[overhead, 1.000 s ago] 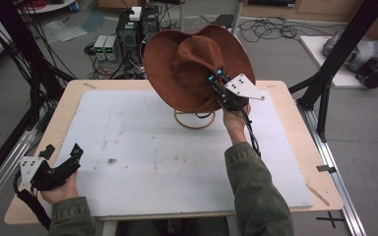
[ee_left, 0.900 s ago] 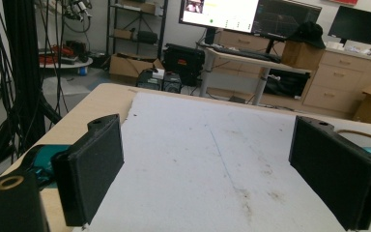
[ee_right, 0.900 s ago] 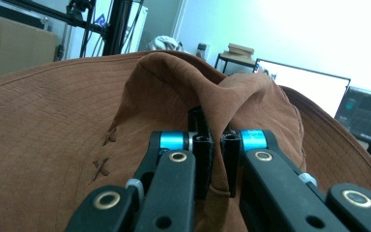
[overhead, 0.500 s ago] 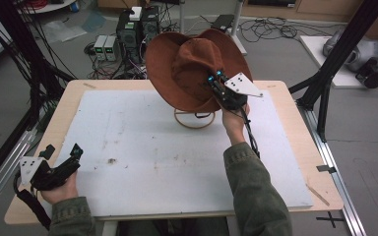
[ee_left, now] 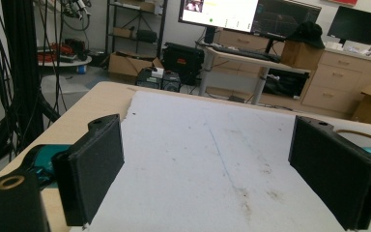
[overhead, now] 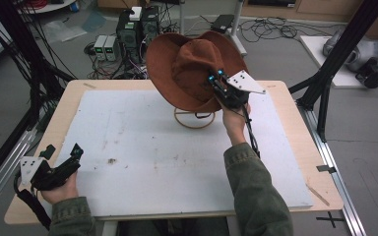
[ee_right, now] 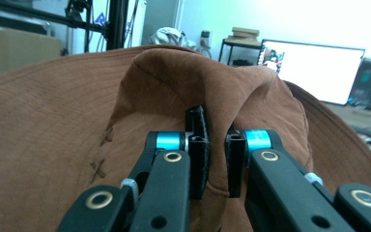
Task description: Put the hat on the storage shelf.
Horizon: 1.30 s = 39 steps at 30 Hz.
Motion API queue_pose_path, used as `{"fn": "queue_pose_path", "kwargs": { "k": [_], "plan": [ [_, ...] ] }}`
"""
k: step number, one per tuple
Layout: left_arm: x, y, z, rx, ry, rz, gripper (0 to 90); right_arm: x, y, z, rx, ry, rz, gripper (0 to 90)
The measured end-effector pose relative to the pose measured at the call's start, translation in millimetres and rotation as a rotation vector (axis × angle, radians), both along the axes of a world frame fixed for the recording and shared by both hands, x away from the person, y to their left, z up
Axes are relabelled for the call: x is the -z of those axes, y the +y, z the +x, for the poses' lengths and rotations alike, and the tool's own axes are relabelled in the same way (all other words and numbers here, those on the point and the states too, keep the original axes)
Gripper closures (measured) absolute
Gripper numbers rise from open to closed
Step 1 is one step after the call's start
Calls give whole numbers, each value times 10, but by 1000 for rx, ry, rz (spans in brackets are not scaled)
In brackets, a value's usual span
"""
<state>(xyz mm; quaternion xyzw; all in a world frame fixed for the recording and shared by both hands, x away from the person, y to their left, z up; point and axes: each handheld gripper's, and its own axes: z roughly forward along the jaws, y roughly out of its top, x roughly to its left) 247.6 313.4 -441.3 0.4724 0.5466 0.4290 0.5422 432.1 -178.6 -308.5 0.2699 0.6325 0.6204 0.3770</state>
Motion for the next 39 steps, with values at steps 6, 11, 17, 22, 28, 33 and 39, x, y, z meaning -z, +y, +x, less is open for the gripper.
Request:
{"fn": "queue_pose_path", "kwargs": {
  "k": [6, 11, 17, 22, 28, 33, 39],
  "plan": [
    [1, 0, 3, 2, 1, 1, 126, 3, -50, 49, -39, 56, 42, 624],
    [-2, 0, 1, 2, 1, 4, 126, -1, -54, 45, -47, 75, 89, 429],
    [-1, -2, 4, 5, 2, 3, 127, -45, -112, 22, -36, 75, 131, 250],
    [-7, -13, 4, 5, 2, 7, 127, -72, -187, 12, -21, 88, 153, 167],
    [-9, -14, 2, 2, 3, 10, 127, -111, -278, -55, 0, 91, 154, 124],
    [-13, -24, 2, 5, 3, 17, 127, -144, -392, -155, 38, 86, 162, 123],
    [-14, -33, 4, 6, 2, 17, 127, -61, -541, -346, 125, 53, 159, 123]
  ]
}}
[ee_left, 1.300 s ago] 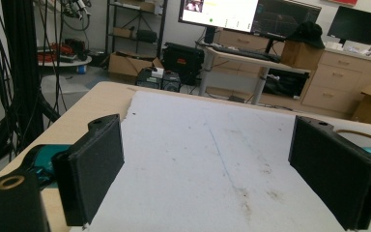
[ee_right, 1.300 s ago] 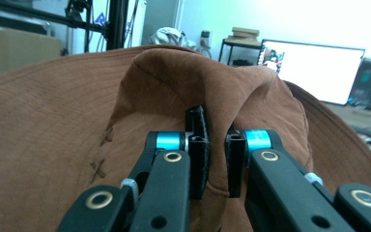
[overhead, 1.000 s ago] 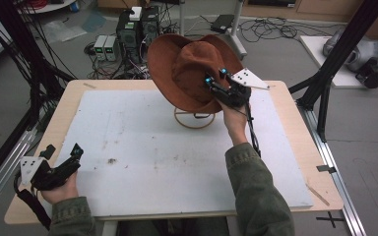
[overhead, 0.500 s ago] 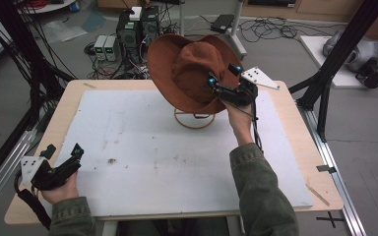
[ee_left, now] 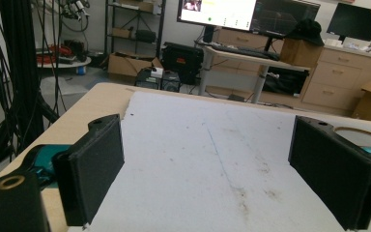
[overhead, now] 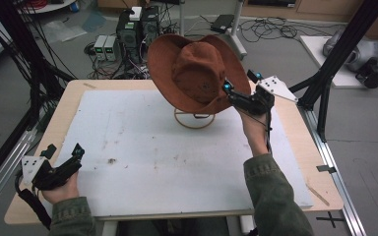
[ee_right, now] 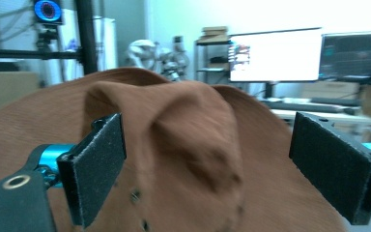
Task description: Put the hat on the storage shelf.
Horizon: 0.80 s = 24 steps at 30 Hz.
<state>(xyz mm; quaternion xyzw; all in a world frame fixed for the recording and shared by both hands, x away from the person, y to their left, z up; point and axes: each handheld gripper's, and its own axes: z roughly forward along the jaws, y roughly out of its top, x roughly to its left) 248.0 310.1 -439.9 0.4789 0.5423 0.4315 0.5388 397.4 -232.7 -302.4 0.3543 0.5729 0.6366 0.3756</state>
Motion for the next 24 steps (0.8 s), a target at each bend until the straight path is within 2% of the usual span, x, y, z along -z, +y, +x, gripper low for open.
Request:
{"fn": "queue_pose_path", "kwargs": {
  "k": [6, 11, 14, 18, 24],
  "plan": [
    [-7, -13, 0, 3, -2, 1, 127, 139, -134, -187, 75, -26, -4, 123],
    [-7, -27, 11, 8, -1, 5, 127, 224, -180, -303, 107, -31, -20, 124],
    [-6, -26, 15, 9, 1, 7, 127, 243, -196, -350, 116, 4, -28, 123],
    [-5, -23, 17, 7, -3, 3, 127, 257, -245, -473, 123, -4, -31, 123],
    [-12, -29, 14, 8, -5, 3, 127, 393, -425, -661, 147, 46, -16, 123]
  ]
}}
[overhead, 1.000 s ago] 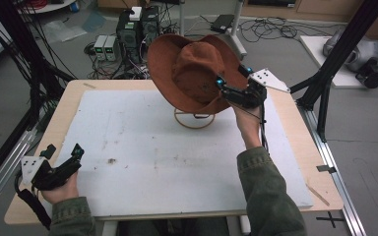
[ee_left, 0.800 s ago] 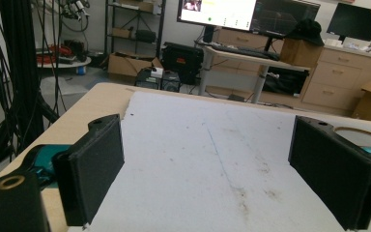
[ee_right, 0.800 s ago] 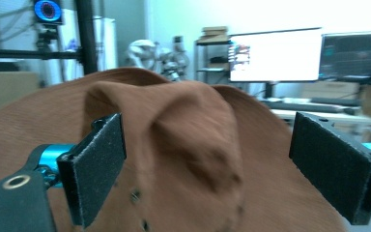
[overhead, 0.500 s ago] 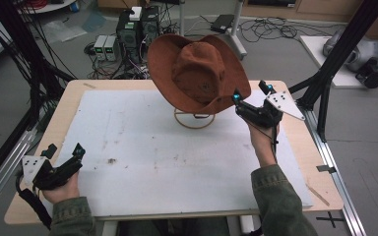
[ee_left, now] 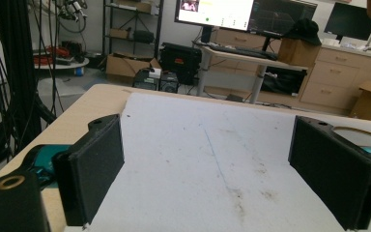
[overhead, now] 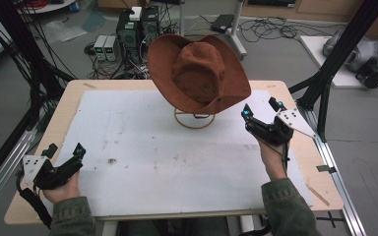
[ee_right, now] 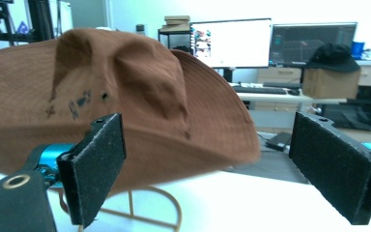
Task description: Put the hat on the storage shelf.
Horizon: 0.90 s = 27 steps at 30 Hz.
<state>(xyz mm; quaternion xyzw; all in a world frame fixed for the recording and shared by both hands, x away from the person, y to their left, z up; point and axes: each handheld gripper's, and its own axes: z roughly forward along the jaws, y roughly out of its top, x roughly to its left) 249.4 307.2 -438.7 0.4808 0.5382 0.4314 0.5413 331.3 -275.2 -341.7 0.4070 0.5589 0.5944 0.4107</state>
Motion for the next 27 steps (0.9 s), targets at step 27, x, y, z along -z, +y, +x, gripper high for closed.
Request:
{"fn": "queue_pose_path", "kwargs": {
  "k": [27],
  "plan": [
    [4, -11, 5, 5, 6, 8, 127, 679, -346, -456, 92, 108, 8, 123]
  ]
}}
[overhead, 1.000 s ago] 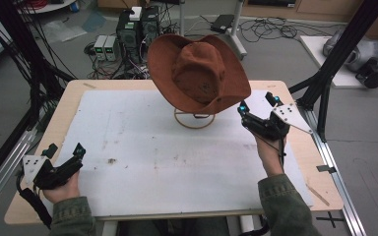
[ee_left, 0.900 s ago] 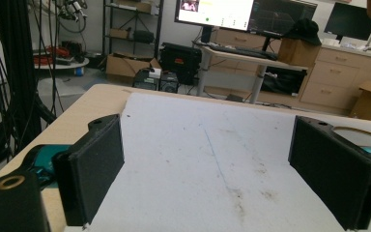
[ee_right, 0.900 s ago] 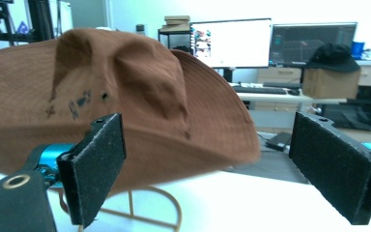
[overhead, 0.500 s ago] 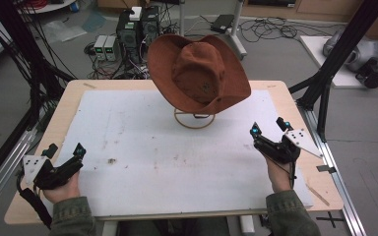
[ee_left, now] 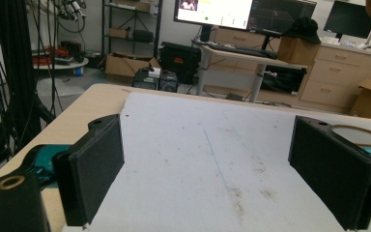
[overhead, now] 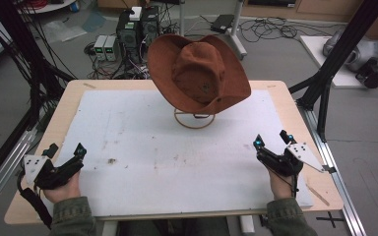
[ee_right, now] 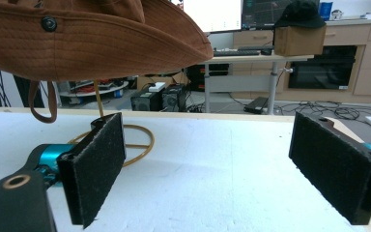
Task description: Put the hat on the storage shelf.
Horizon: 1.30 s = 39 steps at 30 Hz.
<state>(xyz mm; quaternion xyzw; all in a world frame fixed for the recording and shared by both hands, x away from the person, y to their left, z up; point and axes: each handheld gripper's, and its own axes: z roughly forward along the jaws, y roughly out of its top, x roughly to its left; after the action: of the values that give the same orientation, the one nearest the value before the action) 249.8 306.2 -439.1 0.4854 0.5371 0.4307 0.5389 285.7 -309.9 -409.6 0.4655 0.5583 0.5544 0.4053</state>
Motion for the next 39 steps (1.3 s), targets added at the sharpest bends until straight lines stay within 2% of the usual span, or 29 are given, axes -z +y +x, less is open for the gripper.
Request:
{"fn": "queue_pose_path", "kwargs": {
  "k": [8, 10, 11, 14, 24, 28, 39],
  "plan": [
    [2, -3, 5, 4, 0, -2, 127, 130, -13, -48, 23, 25, 1, 123],
    [3, -2, 5, 4, 2, -2, 127, 168, -9, -59, 24, 45, -10, 123],
    [3, -2, 5, 4, 0, -3, 127, 181, -9, -60, 29, 42, -20, 123],
    [2, -6, 5, 6, 2, -2, 127, 184, -2, -68, 31, 41, -20, 123],
    [3, -15, 7, 12, 4, -1, 127, 223, 17, -57, 28, 38, -63, 123],
    [6, -24, 13, 15, 4, -2, 127, 242, 11, -56, 34, 55, -60, 123],
    [2, -57, 37, 27, 5, 0, 127, 259, -49, -71, 49, 61, -53, 123]
  ]
}}
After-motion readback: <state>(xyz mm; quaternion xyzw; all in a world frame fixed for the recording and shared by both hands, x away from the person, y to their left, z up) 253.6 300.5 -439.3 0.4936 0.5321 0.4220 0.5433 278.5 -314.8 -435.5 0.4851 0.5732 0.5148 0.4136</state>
